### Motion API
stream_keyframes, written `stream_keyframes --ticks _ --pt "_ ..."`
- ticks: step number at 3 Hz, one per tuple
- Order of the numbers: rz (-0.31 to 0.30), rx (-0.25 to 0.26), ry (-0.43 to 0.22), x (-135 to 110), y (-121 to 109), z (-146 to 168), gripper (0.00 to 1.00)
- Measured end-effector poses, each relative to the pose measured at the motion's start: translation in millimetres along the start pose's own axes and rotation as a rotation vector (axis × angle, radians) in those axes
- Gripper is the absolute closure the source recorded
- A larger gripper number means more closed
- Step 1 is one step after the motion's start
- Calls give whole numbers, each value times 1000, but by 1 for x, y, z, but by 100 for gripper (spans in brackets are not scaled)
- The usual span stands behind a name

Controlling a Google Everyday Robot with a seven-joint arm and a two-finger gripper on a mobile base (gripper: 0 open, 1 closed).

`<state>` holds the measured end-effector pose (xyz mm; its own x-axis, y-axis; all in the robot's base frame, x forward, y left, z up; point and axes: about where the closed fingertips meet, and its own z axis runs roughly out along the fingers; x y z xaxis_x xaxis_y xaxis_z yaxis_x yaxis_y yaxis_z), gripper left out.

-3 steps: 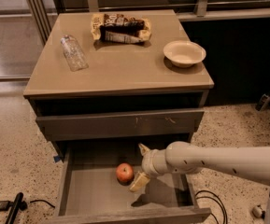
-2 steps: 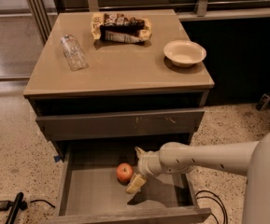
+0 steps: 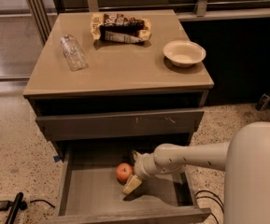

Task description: Pick apple from middle drawer and place on counter

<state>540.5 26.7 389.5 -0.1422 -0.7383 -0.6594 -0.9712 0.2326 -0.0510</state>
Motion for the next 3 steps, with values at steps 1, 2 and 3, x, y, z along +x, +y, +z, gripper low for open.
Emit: stream_keyframes --ticks 1,2,3 --pt "19 -19 -28 -4 -1 16 0" --pt "20 -19 -29 -4 -1 17 2" --pt "20 -19 -29 -4 -1 17 14"
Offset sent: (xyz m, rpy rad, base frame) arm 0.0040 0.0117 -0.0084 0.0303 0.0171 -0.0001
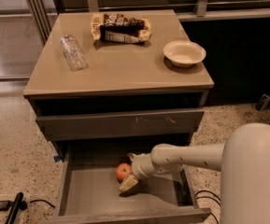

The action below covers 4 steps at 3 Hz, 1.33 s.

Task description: Pick apple from middle drawer and place on counter

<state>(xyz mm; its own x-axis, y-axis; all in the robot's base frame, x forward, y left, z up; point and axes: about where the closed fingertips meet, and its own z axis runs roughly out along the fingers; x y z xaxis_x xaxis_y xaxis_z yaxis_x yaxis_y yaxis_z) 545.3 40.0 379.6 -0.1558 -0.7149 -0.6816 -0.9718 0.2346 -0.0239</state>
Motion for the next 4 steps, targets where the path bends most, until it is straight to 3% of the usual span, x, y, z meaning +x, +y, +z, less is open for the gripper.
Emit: stream_keyframes --ticks 2,3,4 --pt "0 0 0 0 0 0 60" --pt "0 0 0 0 0 0 92" --pt "0 0 0 0 0 0 100"
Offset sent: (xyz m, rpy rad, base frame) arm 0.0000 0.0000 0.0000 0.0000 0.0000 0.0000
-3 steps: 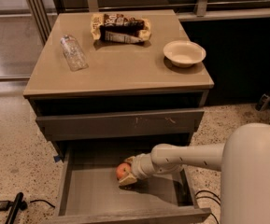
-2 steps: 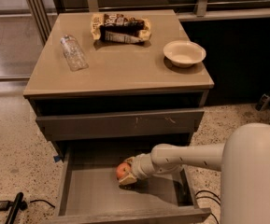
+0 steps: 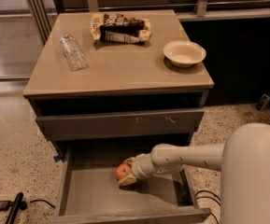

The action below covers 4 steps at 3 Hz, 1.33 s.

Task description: Pick apple from middle drawer and place on counter

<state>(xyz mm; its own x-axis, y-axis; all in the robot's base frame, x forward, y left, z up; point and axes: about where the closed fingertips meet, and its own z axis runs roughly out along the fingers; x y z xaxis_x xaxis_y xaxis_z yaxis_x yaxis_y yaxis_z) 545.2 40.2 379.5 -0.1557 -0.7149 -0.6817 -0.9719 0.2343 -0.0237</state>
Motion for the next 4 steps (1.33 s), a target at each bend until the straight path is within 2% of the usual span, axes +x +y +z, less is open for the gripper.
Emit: stream_keyframes --ticks 1,2,4 --pt "0 0 0 0 0 0 100" --pt "-16 2 -25 -8 0 -15 100" --pt "-74 54 -99 -29 6 -87 100"
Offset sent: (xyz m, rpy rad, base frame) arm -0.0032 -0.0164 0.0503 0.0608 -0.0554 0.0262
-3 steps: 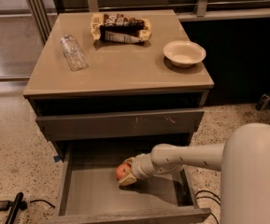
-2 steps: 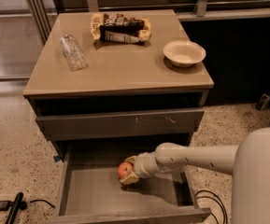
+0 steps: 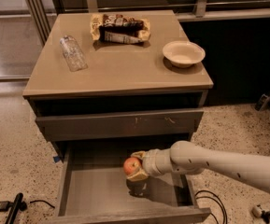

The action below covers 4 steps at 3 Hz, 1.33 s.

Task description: Pick apple from middle drawer and place on counter

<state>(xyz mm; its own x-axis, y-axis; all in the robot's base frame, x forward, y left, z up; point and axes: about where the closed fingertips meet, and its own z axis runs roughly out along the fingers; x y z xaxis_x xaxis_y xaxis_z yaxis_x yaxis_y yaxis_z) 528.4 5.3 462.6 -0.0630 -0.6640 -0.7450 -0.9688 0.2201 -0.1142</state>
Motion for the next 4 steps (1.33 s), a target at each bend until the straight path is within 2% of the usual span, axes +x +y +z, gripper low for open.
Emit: stream_keyframes --ticks 1,2,3,4 --pt "-48 28 -3 -19 3 -35 100" --pt "-108 29 8 -46 0 -66 100" --pt "-179 1 28 -99 -24 -116 100" --pt "-231 -22 60 -142 -35 -157 100"
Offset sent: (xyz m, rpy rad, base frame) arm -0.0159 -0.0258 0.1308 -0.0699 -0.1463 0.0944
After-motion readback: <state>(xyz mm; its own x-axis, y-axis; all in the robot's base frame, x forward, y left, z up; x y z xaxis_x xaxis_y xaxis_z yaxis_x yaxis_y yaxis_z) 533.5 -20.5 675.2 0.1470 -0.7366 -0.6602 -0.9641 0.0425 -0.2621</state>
